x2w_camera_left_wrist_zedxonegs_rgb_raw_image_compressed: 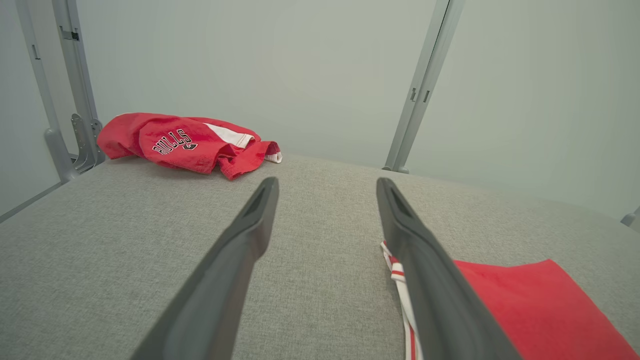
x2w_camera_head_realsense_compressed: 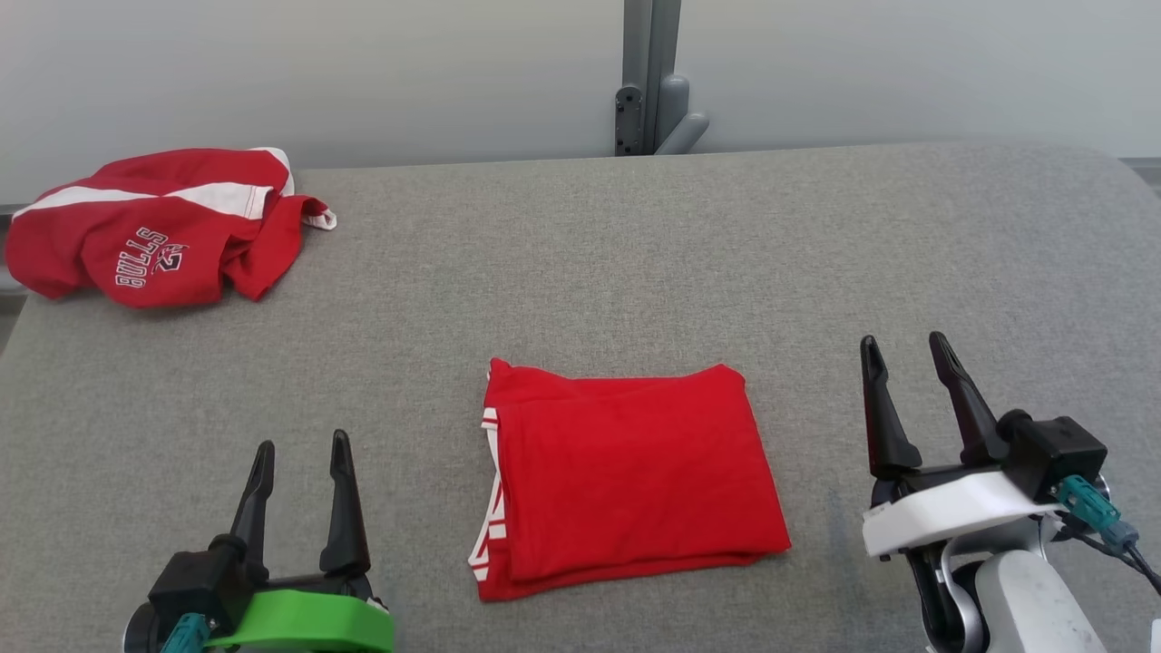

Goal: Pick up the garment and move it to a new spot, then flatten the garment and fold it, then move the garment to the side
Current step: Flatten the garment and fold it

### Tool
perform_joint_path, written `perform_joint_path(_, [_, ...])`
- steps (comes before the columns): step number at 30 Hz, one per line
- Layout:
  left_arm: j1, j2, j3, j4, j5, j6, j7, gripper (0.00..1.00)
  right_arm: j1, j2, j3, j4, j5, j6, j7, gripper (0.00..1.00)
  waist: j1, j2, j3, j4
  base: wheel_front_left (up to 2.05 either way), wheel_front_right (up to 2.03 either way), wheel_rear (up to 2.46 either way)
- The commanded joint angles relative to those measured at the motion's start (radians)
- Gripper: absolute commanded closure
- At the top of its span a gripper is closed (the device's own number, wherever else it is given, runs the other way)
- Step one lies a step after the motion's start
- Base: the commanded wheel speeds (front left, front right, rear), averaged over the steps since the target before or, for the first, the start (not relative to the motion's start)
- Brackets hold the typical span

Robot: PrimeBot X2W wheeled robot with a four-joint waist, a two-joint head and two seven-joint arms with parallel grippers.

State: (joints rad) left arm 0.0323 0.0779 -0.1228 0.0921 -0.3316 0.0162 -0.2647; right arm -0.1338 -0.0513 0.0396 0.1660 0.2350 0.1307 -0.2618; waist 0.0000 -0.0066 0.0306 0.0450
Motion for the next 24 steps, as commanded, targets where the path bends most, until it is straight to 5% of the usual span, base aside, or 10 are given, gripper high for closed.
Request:
perform_joint_path(1, [0.018, -0.001, 0.007, -0.004, 0.007, -0.004, 0.001, 0.0, 0.016, 0.001, -0.005, -0.007, 0.005, 0.0, -0.004, 0.0, 0.0, 0.0066, -0.004, -0.003, 0.0, 0.0, 0.0])
perform_joint_path(24, [0.029, -0.023, 0.059, 0.027, 0.045, -0.034, 0.0, 0.0, 0.089, 0.001, -0.005, -0.031, 0.038, 0.0, -0.004, 0.0, 0.0, 0.0066, -0.014, 0.001, 0.0, 0.0, 0.0])
